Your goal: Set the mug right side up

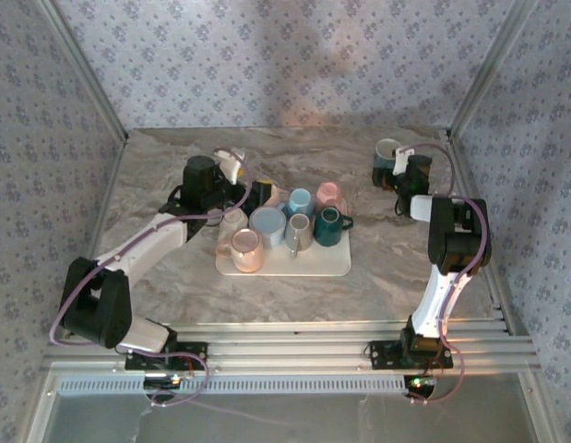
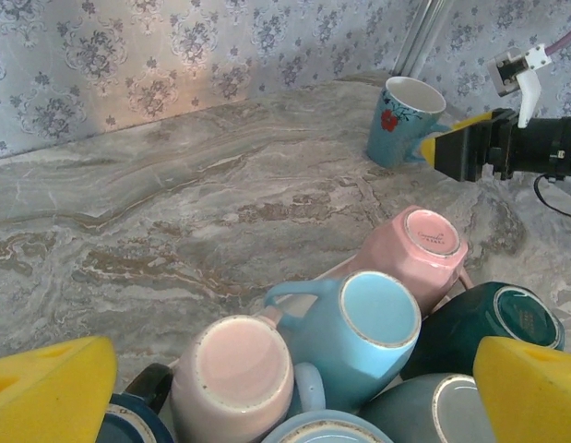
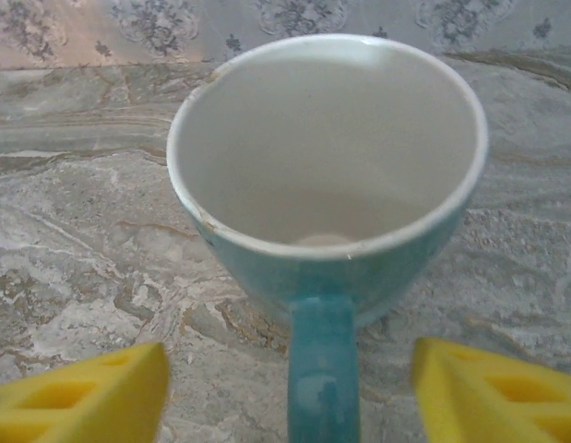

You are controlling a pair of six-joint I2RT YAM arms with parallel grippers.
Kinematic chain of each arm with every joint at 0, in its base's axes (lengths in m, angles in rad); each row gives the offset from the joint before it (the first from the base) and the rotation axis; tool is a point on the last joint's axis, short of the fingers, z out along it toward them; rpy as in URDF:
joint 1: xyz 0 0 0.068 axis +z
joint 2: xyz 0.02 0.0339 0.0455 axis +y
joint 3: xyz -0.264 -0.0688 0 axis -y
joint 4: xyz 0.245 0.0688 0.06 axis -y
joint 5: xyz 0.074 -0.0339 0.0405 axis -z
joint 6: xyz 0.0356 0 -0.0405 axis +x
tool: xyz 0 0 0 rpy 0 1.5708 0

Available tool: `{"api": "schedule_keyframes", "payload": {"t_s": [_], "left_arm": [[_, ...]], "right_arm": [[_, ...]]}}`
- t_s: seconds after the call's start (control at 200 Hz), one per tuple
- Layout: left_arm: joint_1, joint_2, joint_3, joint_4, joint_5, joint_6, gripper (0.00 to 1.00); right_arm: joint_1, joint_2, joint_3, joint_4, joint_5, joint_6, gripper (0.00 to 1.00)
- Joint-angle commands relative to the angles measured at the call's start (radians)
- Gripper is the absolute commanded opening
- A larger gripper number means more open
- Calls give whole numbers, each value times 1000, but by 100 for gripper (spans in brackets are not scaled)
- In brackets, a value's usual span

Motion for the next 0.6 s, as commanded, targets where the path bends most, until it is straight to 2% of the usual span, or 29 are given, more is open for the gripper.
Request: {"api": "schedule_keyframes", "payload": {"t_s": [0.0, 0.05, 0.14, 0.26, 0.34, 0.445, 0.595], "left_arm": [[-7, -3, 6, -8, -14, 12, 99], [-7, -6, 3, -8, -16, 13, 99], [-6, -11, -4, 1, -19, 15, 99], [-7, -22, -15, 6, -30, 7, 99], [-7, -38, -25, 4, -31, -4, 99], [-5, -78, -49, -22, -40, -74, 99], [-5, -147, -107, -92, -31, -213, 98]], "right_arm": [[-3, -77, -29, -32, 47, 1, 81], [-10, -107, -54, -50, 70, 14, 84], [-26, -173, -107, -78, 105, 42, 94], [-42, -335, -192, -182, 159, 86, 95], [-29, -476, -216, -326, 134, 101, 92], [31, -641, -193, -571, -17, 104, 88], [235, -731, -155, -810, -131, 78, 87]]}}
